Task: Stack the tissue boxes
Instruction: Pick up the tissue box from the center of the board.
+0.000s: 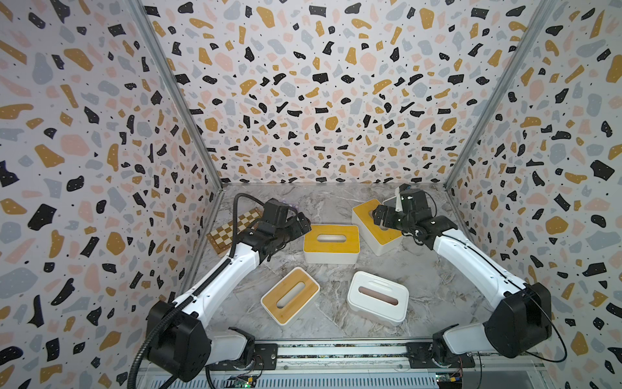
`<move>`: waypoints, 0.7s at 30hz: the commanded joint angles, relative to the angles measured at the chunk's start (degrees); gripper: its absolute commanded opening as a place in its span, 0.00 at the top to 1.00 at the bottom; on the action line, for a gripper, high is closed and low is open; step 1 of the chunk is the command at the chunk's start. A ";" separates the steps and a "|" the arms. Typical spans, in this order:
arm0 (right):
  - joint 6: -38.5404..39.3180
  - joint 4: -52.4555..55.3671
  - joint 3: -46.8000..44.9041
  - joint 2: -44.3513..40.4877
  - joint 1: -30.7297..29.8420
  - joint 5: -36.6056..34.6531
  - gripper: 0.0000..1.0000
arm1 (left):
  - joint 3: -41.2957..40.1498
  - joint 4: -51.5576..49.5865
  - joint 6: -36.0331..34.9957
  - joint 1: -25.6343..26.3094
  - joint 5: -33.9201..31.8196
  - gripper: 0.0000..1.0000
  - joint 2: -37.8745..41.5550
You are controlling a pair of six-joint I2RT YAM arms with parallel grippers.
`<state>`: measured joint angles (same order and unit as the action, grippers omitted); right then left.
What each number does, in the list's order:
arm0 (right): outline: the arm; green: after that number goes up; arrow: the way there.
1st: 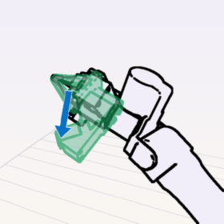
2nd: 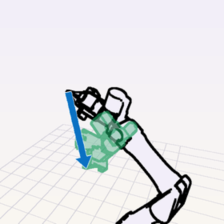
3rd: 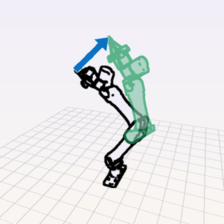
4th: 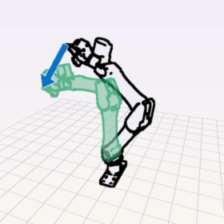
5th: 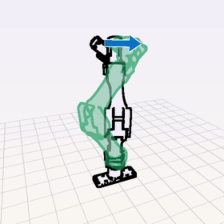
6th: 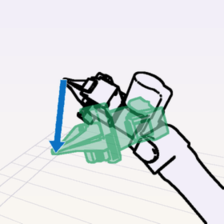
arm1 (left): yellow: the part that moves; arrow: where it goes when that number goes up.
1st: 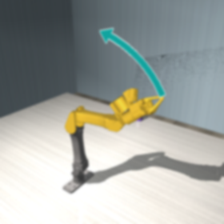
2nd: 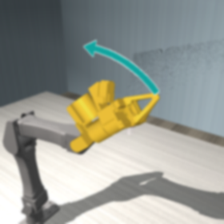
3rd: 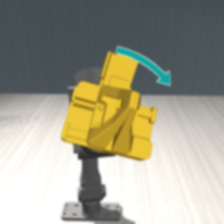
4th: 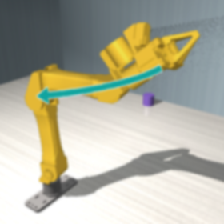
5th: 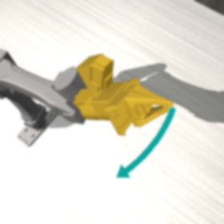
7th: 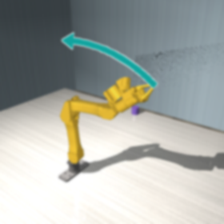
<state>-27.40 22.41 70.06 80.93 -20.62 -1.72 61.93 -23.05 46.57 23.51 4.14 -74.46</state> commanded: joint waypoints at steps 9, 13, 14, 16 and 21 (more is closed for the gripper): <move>23.42 4.92 7.07 12.49 10.43 8.05 0.02 | 6.18 -0.07 -5.36 6.05 8.94 0.00 -4.50; 26.25 3.84 8.42 15.78 10.44 8.49 0.04 | 8.04 0.73 -6.06 8.53 9.24 0.00 -6.83; 26.80 3.48 8.87 16.48 10.43 8.87 0.05 | 8.52 0.80 -6.05 8.95 9.07 0.00 -7.26; 27.84 3.88 10.36 18.10 10.35 8.94 0.07 | 8.71 1.52 -5.72 9.61 8.61 0.00 -7.82; 30.62 6.43 14.49 22.52 8.78 9.11 0.14 | 8.50 2.68 -5.10 10.51 7.51 0.01 -8.38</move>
<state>0.10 26.37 81.84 103.00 -10.74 6.66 69.19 -22.61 41.95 33.56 11.81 -82.70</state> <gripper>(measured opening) 0.867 0.995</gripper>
